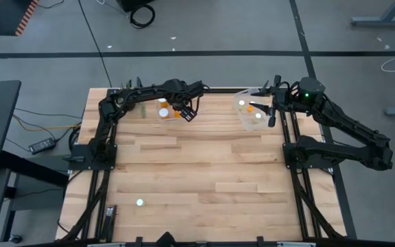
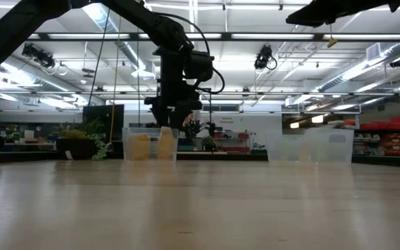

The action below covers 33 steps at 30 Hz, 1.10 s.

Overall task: Pick and place medicine bottles into bin by pill shape (circle, oval)
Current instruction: Put the big pill bottle into the left transparent bin, then put the small yellow pill bottle into the right transparent bin

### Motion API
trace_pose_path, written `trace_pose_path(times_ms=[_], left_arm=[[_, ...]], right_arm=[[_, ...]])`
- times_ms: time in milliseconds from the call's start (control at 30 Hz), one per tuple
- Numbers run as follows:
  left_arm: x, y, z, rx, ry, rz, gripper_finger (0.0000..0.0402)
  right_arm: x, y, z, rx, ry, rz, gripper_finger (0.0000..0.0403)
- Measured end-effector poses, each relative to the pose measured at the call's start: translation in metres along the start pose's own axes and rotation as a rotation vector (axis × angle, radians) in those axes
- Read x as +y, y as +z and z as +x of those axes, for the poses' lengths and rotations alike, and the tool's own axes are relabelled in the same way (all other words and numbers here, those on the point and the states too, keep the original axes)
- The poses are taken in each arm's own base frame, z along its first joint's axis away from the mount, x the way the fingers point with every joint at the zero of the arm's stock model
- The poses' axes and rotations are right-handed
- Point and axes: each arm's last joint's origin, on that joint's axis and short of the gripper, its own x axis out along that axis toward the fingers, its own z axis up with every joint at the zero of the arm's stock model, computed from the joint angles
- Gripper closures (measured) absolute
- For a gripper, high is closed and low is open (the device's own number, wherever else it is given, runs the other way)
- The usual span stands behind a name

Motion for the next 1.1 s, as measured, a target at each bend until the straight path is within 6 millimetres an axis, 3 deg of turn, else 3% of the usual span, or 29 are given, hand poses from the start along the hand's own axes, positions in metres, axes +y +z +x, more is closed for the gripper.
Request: trace_pose_path(times_ms=[300,633,933,1100], left_arm=[[0.0,0.0,0.0,0.004,0.0,0.007,0.0126],[0.004,0.0,-0.01,0.013,-0.001,0.035,0.0122],[0.0,0.01,-0.061,-0.036,-0.017,0.084,0.013],[-0.021,0.001,-0.093,-0.053,-0.032,0.196,0.0148]], right_arm=[[0.0,0.0,0.0,0.0,0.0,0.001,0.0242],[0.0,0.0,0.0,0.0,0.0,0.0,0.0242],[0.0,0.0,0.0,0.001,0.0,0.001,0.0242],[0.0,-0.001,0.0,0.009,0.003,0.003,0.0242]])
